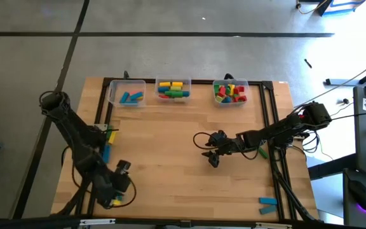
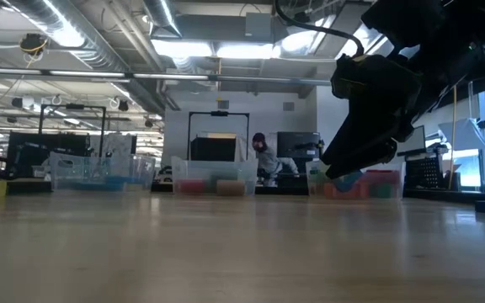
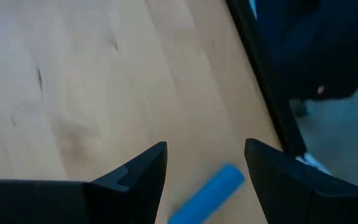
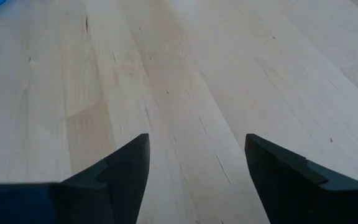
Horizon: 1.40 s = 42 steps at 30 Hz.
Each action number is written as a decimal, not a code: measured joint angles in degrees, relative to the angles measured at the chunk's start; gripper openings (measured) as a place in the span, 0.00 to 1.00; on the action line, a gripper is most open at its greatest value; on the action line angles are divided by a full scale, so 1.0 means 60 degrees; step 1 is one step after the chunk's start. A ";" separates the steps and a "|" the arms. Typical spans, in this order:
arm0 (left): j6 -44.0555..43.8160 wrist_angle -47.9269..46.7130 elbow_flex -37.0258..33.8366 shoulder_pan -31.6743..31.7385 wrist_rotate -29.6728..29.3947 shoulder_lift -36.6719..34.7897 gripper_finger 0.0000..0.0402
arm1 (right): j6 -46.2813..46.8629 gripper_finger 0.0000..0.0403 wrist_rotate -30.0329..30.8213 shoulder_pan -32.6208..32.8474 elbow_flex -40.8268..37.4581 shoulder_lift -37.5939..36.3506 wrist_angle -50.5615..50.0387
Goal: Sort blocks by size
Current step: Put the blue rectangular block into the left transparent bin
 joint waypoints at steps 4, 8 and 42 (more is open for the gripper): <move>-0.0063 -0.0338 -0.0004 -0.0567 0.0266 0.0446 0.53 | -0.0213 0.64 0.0086 -0.0004 0.0000 0.0000 0.0000; 0.0090 -0.0327 -0.0004 -0.1094 0.0818 0.1185 0.53 | -0.0291 0.64 0.0360 -0.0004 0.0000 0.0000 0.0004; 0.3755 -0.0139 -0.0007 -0.0186 0.0713 0.3759 0.12 | -0.0255 0.64 0.0499 -0.0004 0.0000 0.0000 -0.0004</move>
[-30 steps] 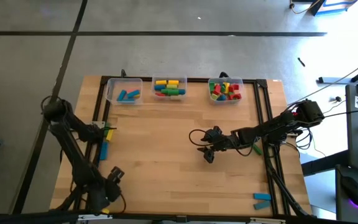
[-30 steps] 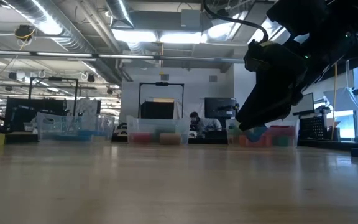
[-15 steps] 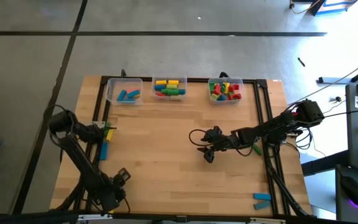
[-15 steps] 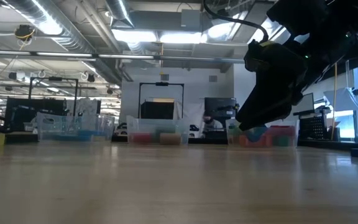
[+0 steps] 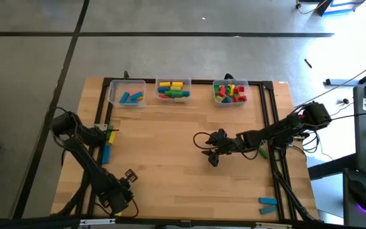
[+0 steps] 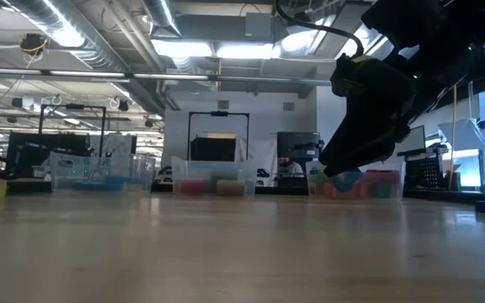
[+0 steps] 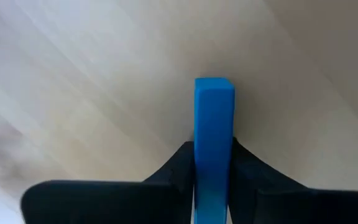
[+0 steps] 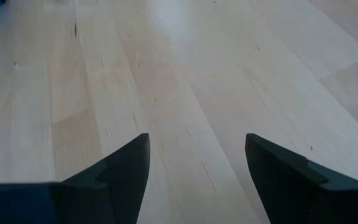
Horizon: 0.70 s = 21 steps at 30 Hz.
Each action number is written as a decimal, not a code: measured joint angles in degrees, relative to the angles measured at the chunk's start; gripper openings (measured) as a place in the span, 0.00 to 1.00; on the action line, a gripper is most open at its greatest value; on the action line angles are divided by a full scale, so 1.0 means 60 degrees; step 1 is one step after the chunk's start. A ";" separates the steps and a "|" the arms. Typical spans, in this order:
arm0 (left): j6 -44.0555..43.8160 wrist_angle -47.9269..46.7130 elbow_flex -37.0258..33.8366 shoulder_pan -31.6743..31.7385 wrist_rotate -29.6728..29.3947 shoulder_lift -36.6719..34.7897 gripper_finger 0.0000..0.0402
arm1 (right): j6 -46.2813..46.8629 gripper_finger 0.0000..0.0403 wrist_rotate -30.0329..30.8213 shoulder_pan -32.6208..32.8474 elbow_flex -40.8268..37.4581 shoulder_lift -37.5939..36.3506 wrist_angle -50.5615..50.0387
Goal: Sort blocks by size
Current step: Put the blue rectangular block into the left transparent bin
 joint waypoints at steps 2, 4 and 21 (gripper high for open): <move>-0.0094 0.0004 0.0003 0.0148 -0.0143 -0.0059 0.12 | 0.0000 0.64 0.0003 0.0000 0.0000 0.0000 0.0000; -0.0261 0.0015 0.0007 0.0332 -0.0308 -0.0194 0.12 | 0.0000 0.64 0.0003 0.0000 0.0000 -0.0003 0.0000; -0.0463 -0.0373 0.0043 0.2548 -0.2641 -0.2953 0.14 | 0.0004 0.64 0.0010 0.0000 0.0000 0.0000 0.0000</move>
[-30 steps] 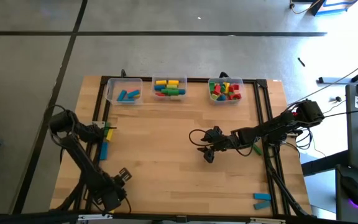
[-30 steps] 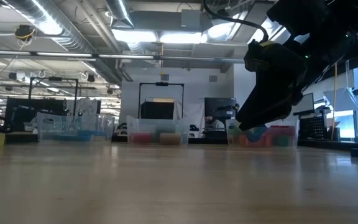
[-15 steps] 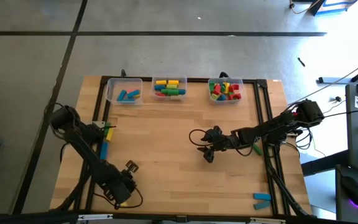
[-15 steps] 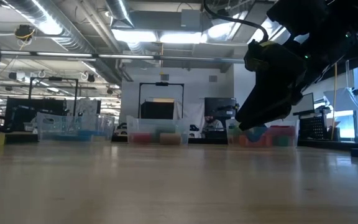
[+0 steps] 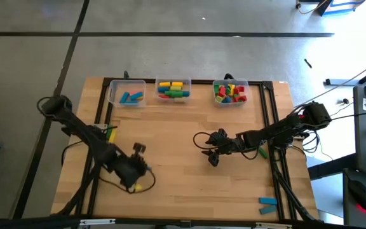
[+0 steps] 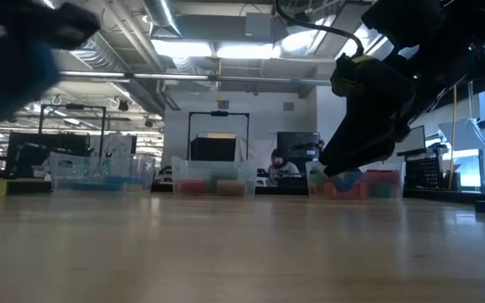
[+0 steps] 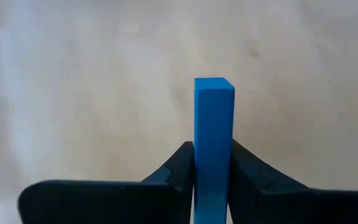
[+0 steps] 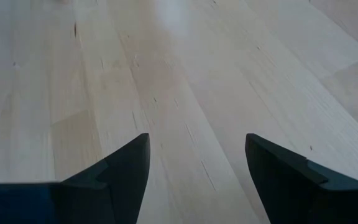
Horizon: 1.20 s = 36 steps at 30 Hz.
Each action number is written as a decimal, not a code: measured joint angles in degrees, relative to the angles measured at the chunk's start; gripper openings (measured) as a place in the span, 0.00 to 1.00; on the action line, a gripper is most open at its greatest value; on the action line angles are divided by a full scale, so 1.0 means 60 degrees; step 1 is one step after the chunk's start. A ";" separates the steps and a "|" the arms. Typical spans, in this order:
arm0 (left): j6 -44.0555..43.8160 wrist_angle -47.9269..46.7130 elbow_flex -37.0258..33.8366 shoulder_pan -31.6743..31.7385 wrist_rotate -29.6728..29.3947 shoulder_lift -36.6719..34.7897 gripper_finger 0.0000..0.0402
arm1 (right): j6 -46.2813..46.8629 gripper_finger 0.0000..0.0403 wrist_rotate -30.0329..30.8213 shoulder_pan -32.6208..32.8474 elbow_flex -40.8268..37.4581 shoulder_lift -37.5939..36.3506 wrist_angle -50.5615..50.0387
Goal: Sort blocks by size
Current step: Put the blue rectangular block into the left transparent bin
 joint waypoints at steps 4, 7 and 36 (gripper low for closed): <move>0.0205 -0.0341 0.0000 0.0760 -0.0779 -0.0618 0.14 | -0.0003 0.64 0.0000 0.0000 0.0000 0.0000 -0.0004; 0.0219 -0.0472 0.0000 0.1425 -0.1254 -0.0954 0.14 | -0.0004 0.64 0.0000 0.0000 0.0000 0.0000 -0.0001; 0.1053 0.0281 -0.0062 0.7571 -0.1913 -0.1269 0.14 | 0.0025 0.64 0.0007 0.0000 0.0000 0.0000 -0.0004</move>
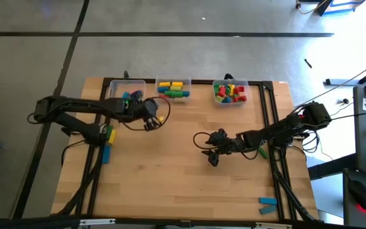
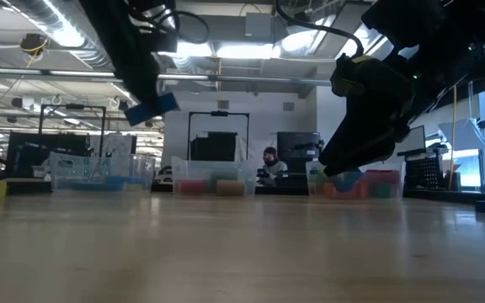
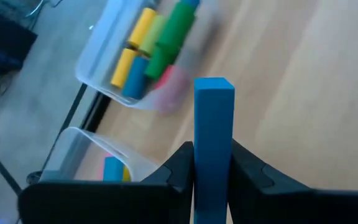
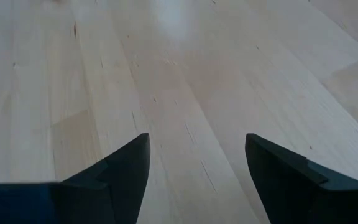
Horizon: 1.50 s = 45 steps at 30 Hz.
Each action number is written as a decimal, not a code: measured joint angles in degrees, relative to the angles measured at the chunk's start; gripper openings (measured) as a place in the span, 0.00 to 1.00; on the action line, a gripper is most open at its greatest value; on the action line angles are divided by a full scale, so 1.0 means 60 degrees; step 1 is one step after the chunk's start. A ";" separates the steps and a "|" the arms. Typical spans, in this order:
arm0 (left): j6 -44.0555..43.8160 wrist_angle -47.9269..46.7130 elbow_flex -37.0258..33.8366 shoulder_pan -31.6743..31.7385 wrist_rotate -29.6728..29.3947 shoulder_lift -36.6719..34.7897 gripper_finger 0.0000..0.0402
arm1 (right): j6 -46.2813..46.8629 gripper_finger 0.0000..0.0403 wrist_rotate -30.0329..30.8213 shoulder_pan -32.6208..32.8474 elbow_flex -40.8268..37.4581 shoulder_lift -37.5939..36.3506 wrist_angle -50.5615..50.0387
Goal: Sort blocks by size
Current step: Put the blue rectangular block into the left transparent bin
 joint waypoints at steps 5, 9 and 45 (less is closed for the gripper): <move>0.0437 0.0592 -0.0001 0.0709 0.0012 0.0004 0.14 | -0.0001 0.64 0.0001 0.0000 0.0000 0.0000 0.0000; 0.0499 0.1080 -0.0004 0.1212 0.0012 0.0004 0.14 | 0.0000 0.64 0.0002 0.0000 0.0000 0.0000 0.0000; 0.0682 0.1526 -0.0011 0.6470 0.1448 0.2318 0.18 | -0.0022 0.64 0.0177 -0.0002 0.0000 0.0000 -0.0062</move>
